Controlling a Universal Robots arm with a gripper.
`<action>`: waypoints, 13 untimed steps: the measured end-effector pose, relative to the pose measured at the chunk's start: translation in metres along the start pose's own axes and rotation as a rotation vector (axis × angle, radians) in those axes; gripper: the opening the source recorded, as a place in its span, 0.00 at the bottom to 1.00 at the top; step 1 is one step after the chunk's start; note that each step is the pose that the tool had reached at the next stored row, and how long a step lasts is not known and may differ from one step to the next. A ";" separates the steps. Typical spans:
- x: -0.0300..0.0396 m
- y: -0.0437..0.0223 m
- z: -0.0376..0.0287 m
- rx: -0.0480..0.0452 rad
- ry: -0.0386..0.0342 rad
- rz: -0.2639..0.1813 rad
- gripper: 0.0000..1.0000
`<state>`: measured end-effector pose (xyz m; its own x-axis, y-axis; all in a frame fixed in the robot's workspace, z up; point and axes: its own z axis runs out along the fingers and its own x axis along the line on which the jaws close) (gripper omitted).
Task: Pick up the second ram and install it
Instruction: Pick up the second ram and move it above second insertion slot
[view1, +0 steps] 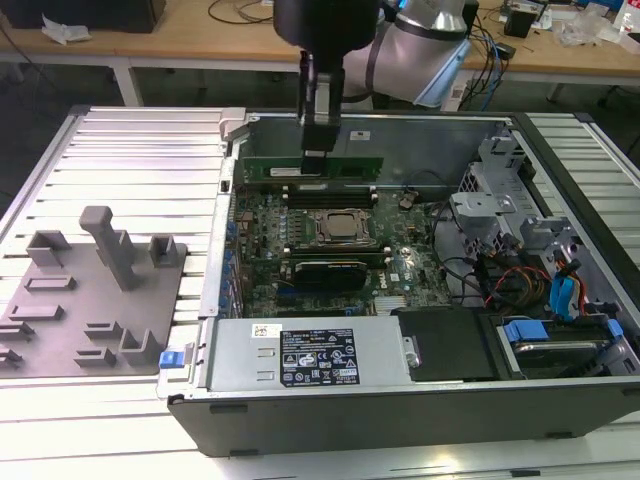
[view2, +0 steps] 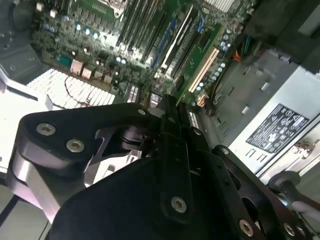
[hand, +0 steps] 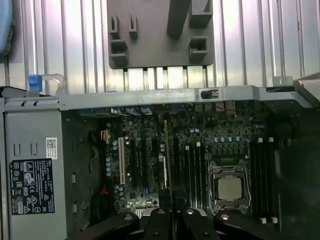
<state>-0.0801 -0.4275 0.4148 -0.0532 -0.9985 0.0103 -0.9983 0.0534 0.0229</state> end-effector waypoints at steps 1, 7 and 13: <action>-0.0021 -0.0032 0.0001 -0.0001 0.0007 0.000 0.14; -0.0125 -0.0180 0.0014 -0.0003 0.0014 0.000 0.14; -0.0232 -0.0307 0.0121 -0.0017 0.0014 0.000 0.14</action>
<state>-0.0484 -0.4062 0.4017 -0.0532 -0.9985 0.0117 -0.9983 0.0535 0.0246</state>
